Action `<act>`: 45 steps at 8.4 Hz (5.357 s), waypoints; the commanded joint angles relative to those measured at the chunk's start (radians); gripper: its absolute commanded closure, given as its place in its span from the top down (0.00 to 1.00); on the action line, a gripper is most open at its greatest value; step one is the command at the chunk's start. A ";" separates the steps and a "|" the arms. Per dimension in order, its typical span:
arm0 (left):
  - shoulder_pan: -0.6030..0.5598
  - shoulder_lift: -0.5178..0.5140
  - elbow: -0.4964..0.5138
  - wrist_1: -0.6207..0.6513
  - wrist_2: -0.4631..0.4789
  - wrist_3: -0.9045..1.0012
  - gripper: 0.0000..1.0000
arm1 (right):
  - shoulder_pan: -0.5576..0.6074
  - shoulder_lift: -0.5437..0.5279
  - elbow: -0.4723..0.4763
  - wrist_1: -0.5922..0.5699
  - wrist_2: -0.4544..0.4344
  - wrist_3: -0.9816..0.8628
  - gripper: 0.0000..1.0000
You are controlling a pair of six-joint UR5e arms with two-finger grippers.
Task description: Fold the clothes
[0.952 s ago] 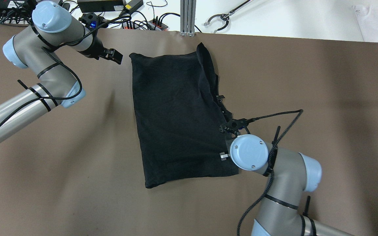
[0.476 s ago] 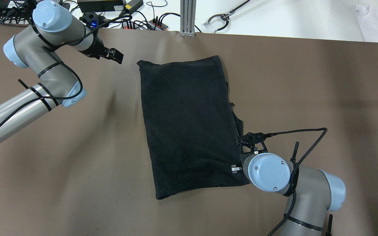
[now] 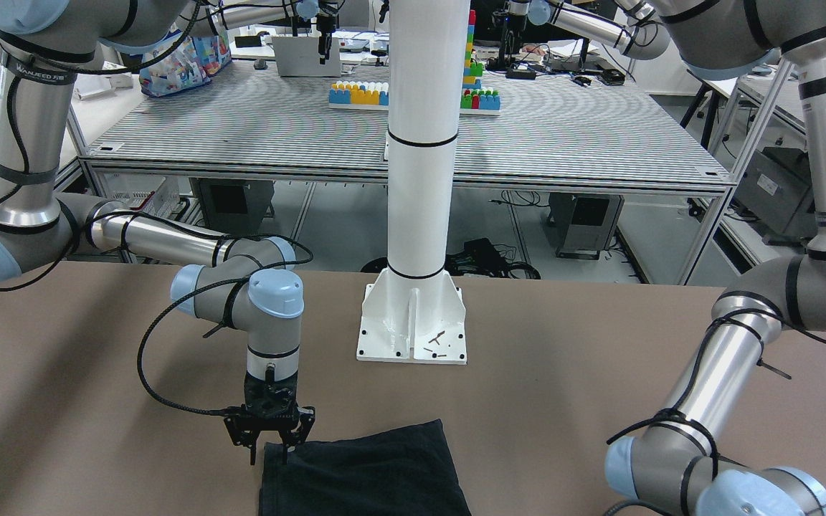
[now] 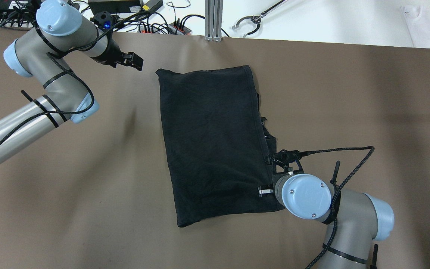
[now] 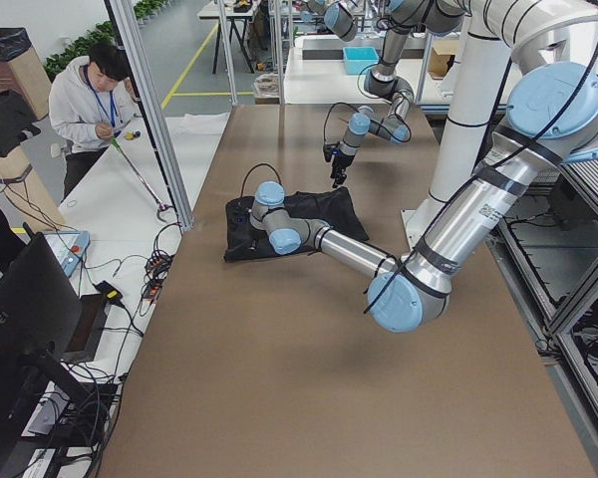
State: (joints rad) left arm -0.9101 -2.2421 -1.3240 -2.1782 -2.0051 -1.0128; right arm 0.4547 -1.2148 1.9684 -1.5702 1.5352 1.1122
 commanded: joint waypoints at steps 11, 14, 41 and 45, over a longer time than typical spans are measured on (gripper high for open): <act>0.706 0.274 -0.446 -0.005 0.636 -0.953 1.00 | 0.029 0.049 0.001 0.001 -0.009 0.015 0.94; 0.770 0.257 -0.445 -0.005 0.735 -1.022 1.00 | 0.024 0.051 0.001 0.001 -0.021 0.015 0.94; 0.758 0.245 -0.411 -0.003 0.810 -1.066 0.00 | 0.024 0.047 0.000 0.001 -0.023 0.014 0.94; 0.763 0.392 -0.577 -0.011 0.758 -0.940 0.00 | 0.022 0.047 0.000 0.001 -0.023 0.015 0.94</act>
State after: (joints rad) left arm -0.1496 -1.9367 -1.7962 -2.1873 -1.2061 -2.0020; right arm 0.4779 -1.1673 1.9681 -1.5693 1.5125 1.1266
